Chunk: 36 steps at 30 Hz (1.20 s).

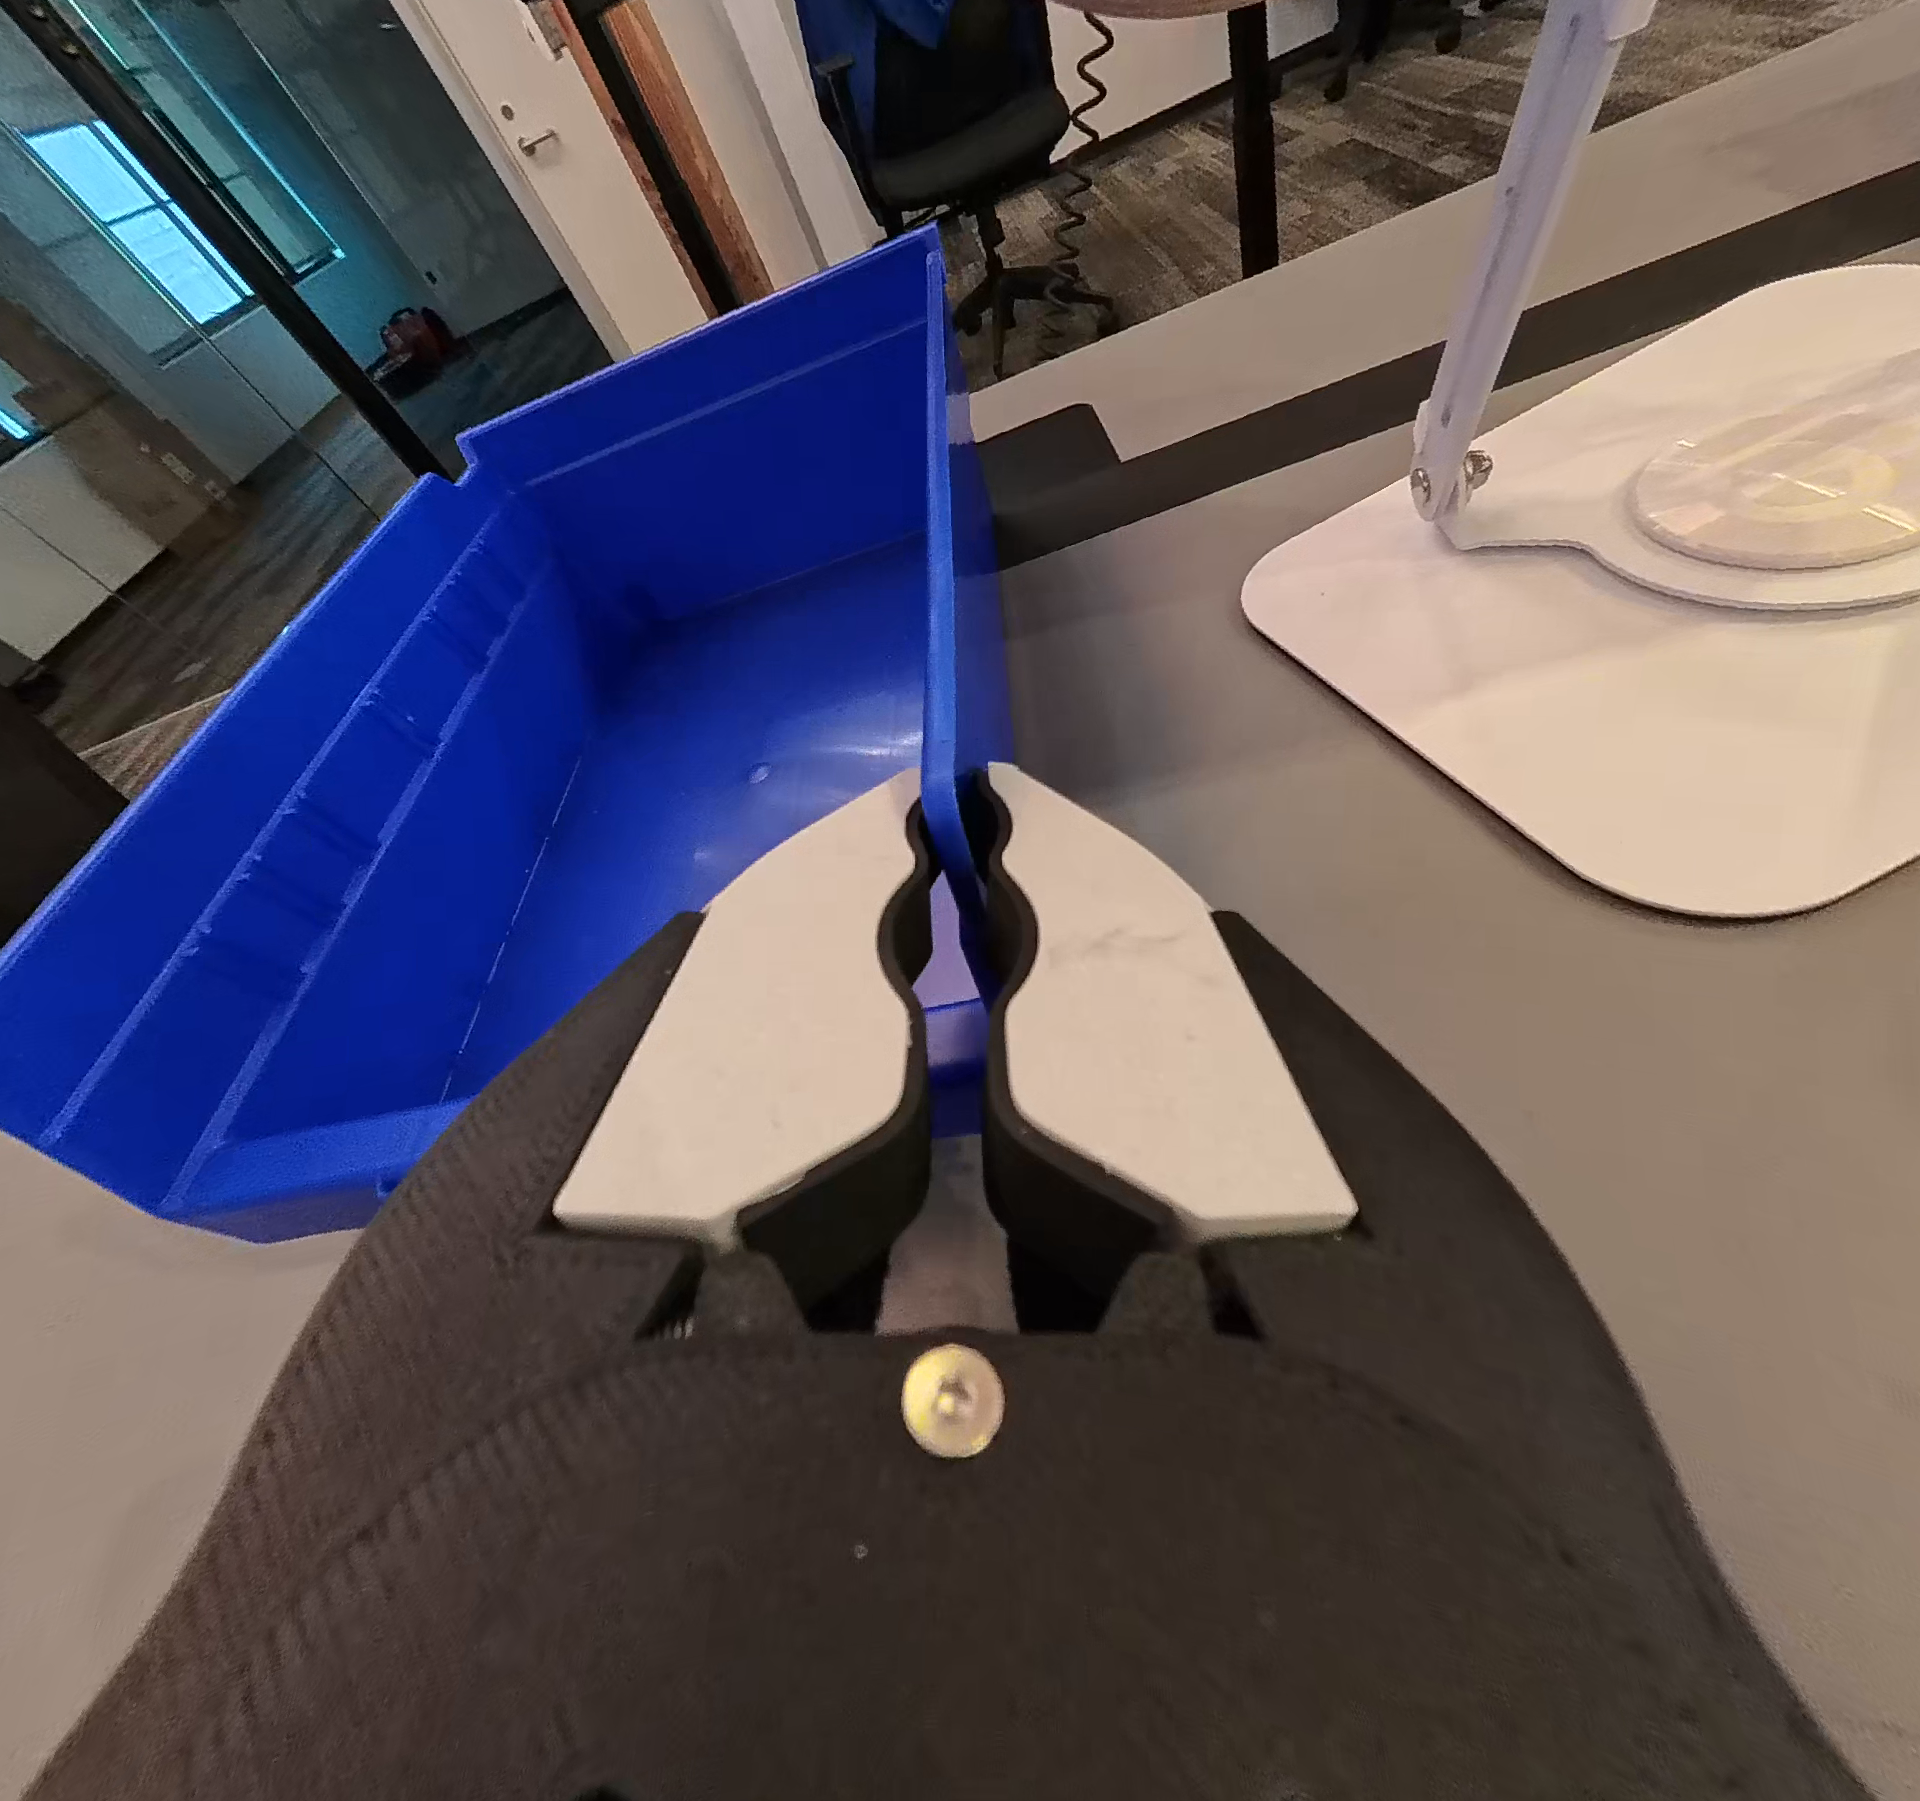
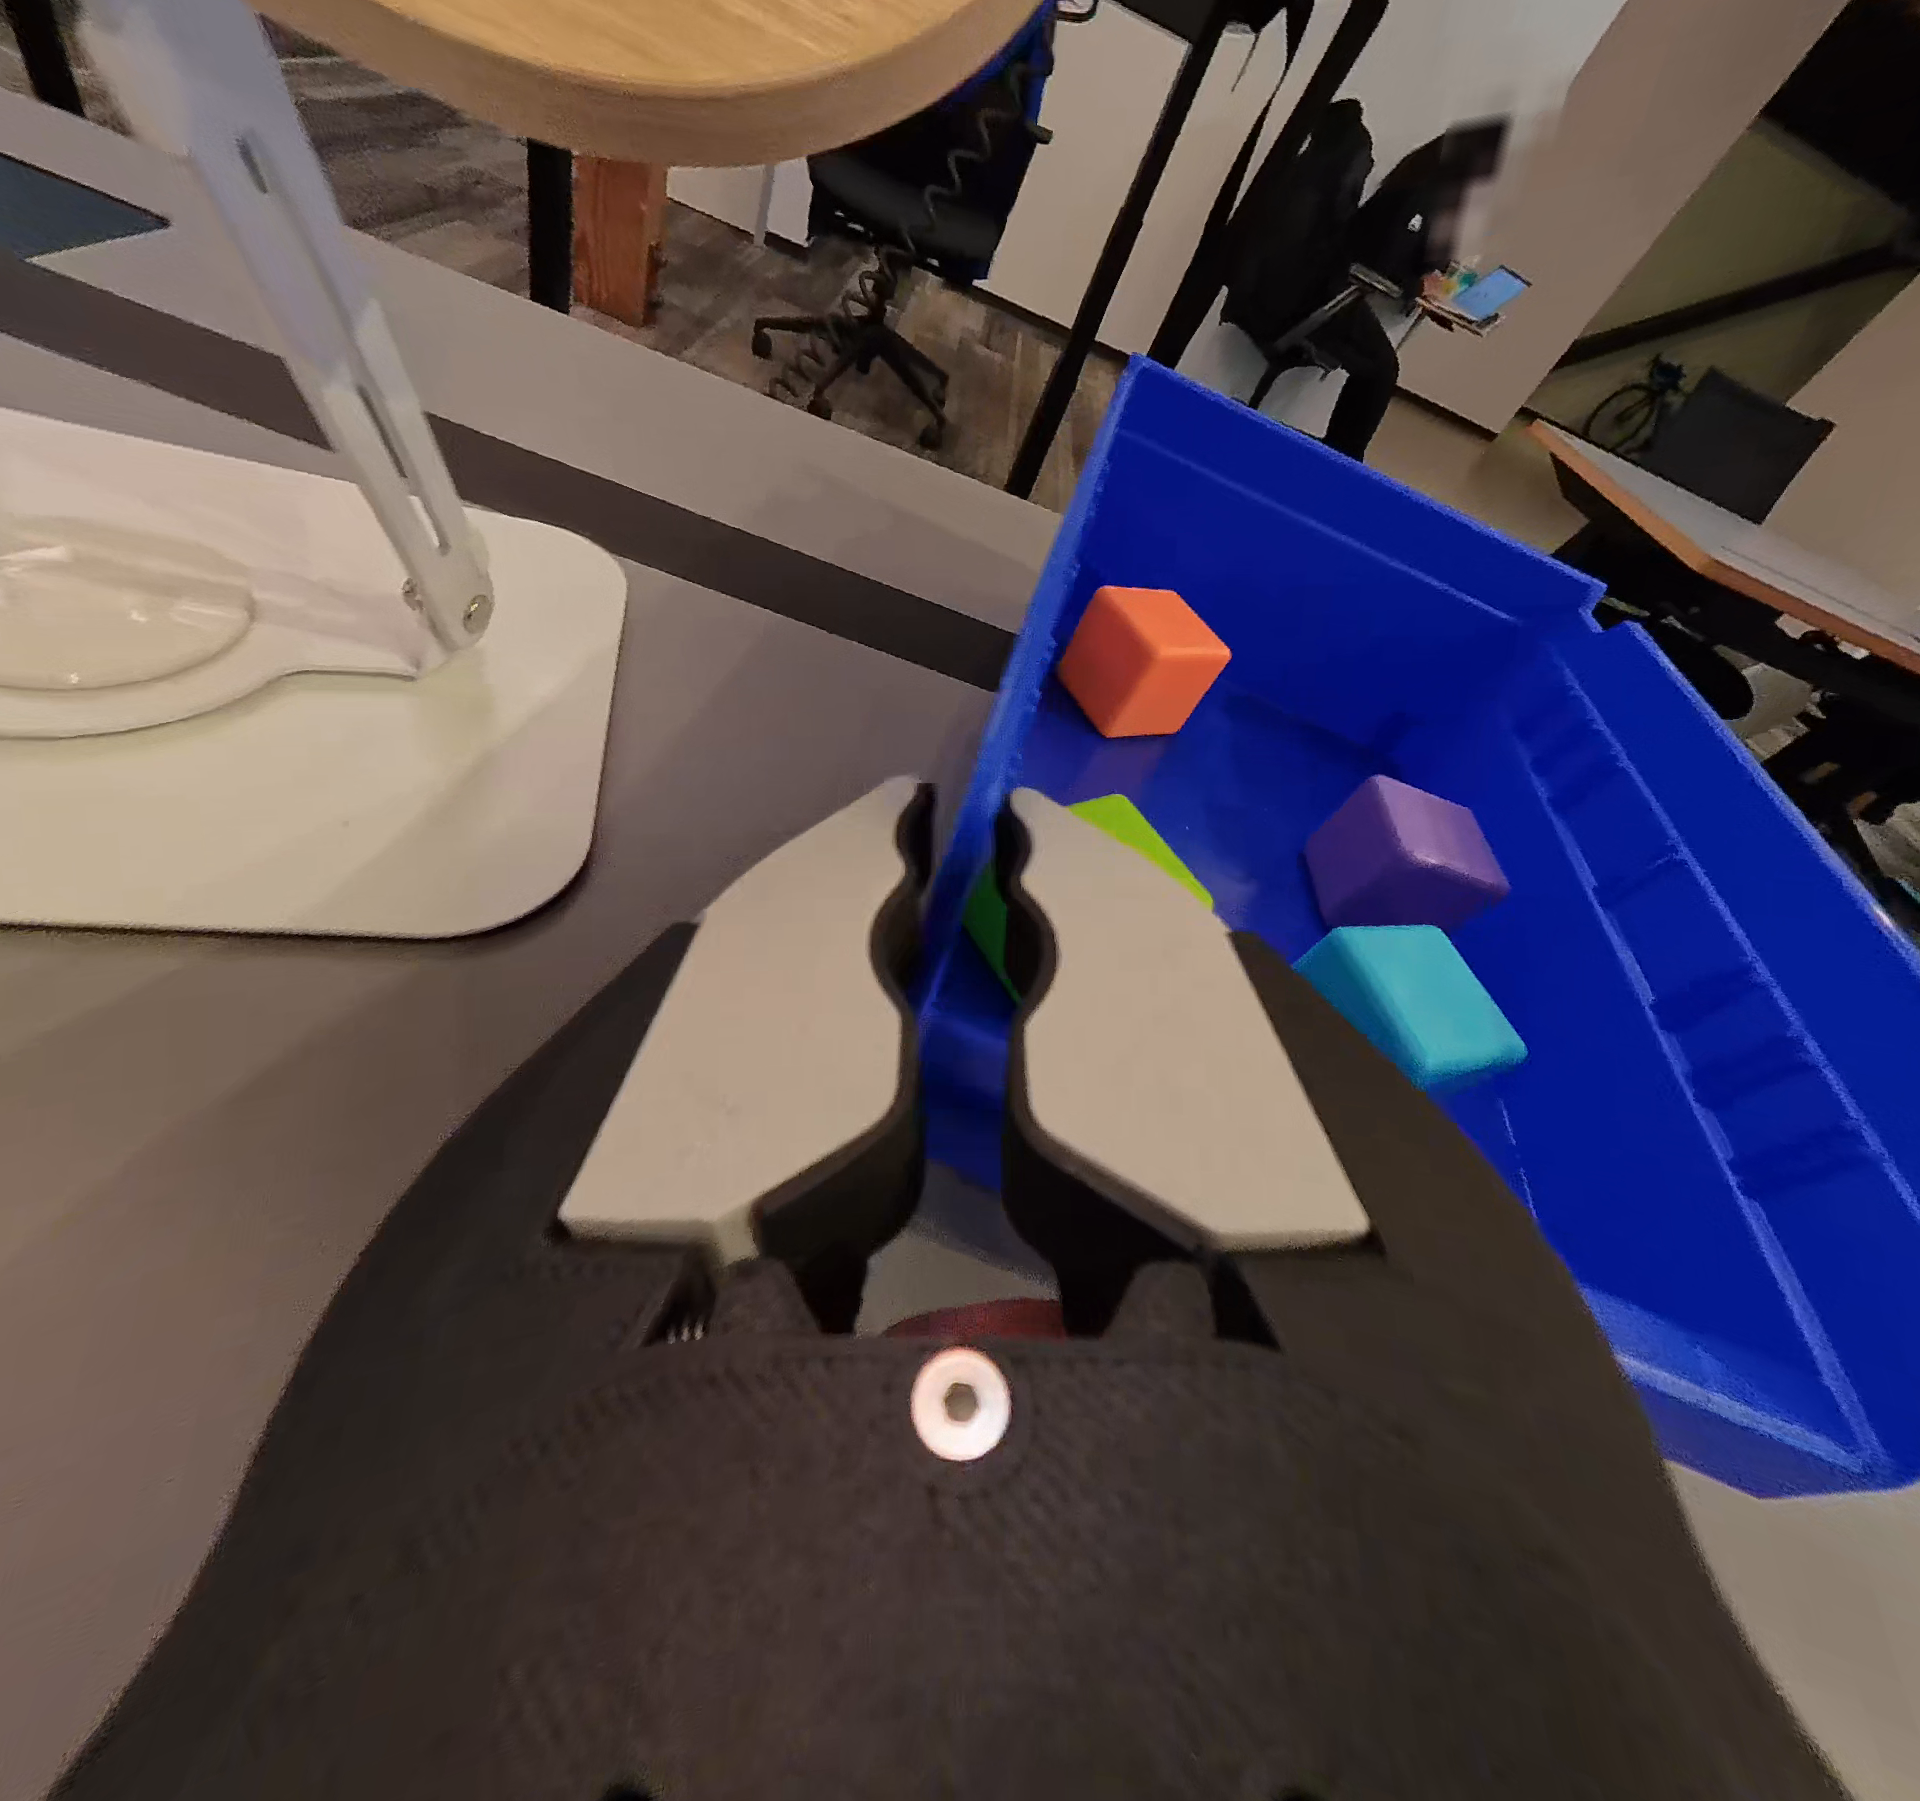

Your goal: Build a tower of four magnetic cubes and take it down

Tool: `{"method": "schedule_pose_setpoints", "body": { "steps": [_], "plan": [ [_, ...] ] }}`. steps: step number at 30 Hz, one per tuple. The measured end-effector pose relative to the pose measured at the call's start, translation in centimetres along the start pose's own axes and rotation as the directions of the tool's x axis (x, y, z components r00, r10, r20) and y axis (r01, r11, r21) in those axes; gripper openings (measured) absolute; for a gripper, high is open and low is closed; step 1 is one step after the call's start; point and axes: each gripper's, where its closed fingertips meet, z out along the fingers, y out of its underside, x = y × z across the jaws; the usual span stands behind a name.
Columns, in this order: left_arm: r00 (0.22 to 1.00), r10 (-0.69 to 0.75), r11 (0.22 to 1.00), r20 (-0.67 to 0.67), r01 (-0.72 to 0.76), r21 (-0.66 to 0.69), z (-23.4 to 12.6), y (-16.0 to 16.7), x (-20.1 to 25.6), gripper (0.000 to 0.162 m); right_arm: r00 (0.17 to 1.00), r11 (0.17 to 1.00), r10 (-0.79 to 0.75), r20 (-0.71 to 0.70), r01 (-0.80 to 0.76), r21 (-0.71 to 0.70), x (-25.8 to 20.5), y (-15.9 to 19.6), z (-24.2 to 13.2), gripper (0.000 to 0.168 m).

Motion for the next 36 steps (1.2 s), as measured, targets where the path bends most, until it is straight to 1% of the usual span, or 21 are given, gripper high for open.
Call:
{"method": "schedule_pose_setpoints", "body": {
  "steps": [9,18,26,36],
  "plan": [
    [1.000,-0.028,1.000,-0.008,0.028,0.010,-0.3,0.0,-0.3,0.003,0.999,0.999,0.034,0.008,-0.033,-0.018,0.8,0.4,-0.4,0.007],
    [0.996,-0.079,0.996,-0.040,0.081,0.034,-1.6,0.2,-1.0,0.003,0.996,0.996,0.083,0.034,-0.081,-0.032,1.8,1.5,-3.0,0.004],
    [0.996,-0.059,0.996,-0.063,0.063,0.064,-3.6,0.0,-1.1,0.003,0.992,0.995,0.099,0.079,-0.097,-0.024,1.1,2.2,-7.1,0.004],
    [0.995,-0.052,0.994,-0.082,0.060,0.088,-8.5,1.0,-1.2,0.003,0.988,0.995,0.100,0.120,-0.098,-0.018,0.0,3.1,-12.7,0.004]
  ]
}}
